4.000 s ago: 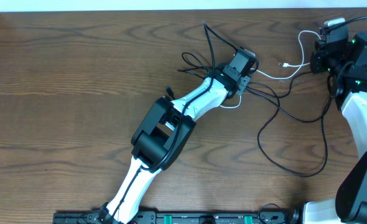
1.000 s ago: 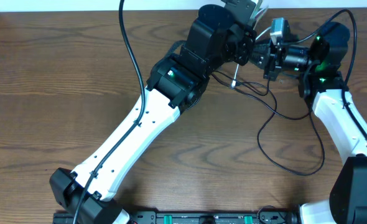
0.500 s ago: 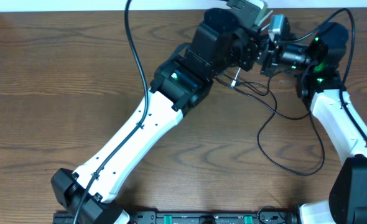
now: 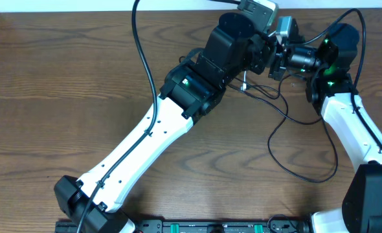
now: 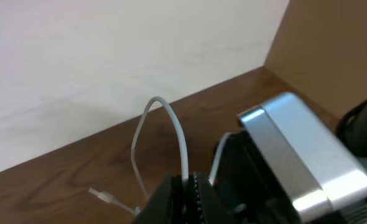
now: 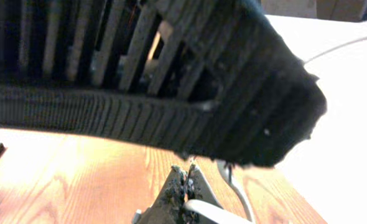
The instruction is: Untangle cables
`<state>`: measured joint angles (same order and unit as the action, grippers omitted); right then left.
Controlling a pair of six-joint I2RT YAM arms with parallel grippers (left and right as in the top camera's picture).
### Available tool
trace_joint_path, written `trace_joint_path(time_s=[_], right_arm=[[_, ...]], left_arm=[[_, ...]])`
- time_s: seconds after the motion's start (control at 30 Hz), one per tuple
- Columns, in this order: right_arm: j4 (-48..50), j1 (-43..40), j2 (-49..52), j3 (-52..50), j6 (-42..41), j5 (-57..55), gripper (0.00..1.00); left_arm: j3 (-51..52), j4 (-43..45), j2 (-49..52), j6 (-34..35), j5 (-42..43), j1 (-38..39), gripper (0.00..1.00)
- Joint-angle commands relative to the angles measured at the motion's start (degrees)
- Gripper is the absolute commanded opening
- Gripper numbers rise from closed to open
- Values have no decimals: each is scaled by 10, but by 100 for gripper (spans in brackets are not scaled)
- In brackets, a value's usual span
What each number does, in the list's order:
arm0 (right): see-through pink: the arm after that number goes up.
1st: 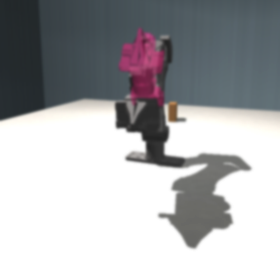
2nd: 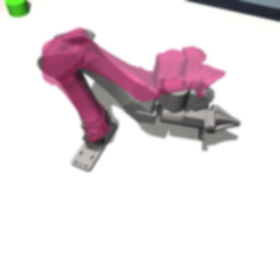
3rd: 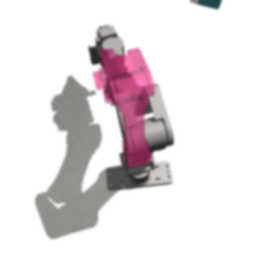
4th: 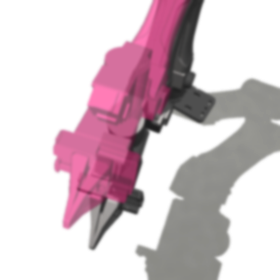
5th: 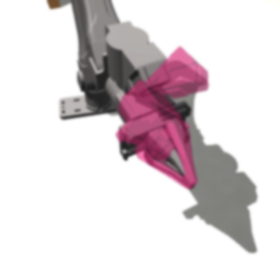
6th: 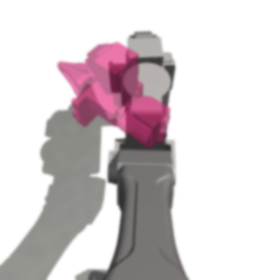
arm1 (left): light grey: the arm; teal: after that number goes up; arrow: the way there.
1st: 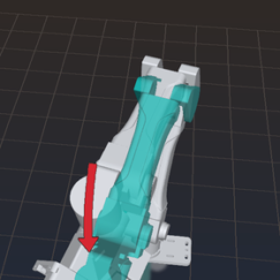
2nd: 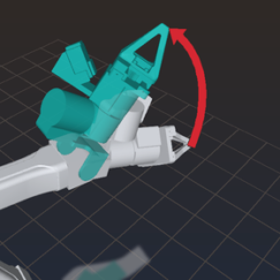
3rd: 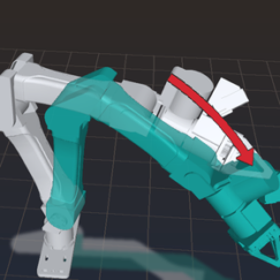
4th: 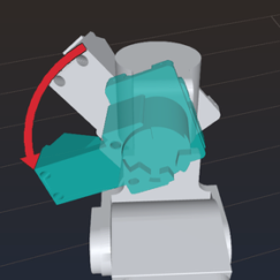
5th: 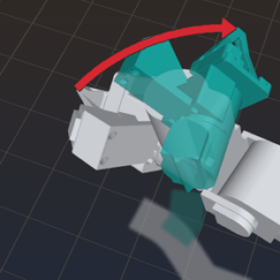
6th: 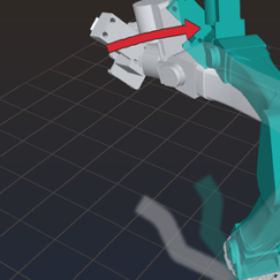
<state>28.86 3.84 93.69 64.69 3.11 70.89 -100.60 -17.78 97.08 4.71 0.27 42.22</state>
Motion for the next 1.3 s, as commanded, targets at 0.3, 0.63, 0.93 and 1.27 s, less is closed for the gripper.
trace_joint_path(time_s=[0.3, 0.63, 0.93, 1.27], right_arm=[[1, 0, -6, 9, 1, 2, 1], [0, 0, -6, 9, 1, 1, 26], [0, -1, -6, 9, 1, 1, 23], [0, -1, -6, 9, 2, -9, 22]], left_arm=[[-6, 0, -9, 3, 32, 2, 8], [-6, 0, -9, 3, 31, 2, 8], [-6, 0, -9, 3, -34, -11, 8], [-6, -2, -9, 25, -103, -19, 8]])
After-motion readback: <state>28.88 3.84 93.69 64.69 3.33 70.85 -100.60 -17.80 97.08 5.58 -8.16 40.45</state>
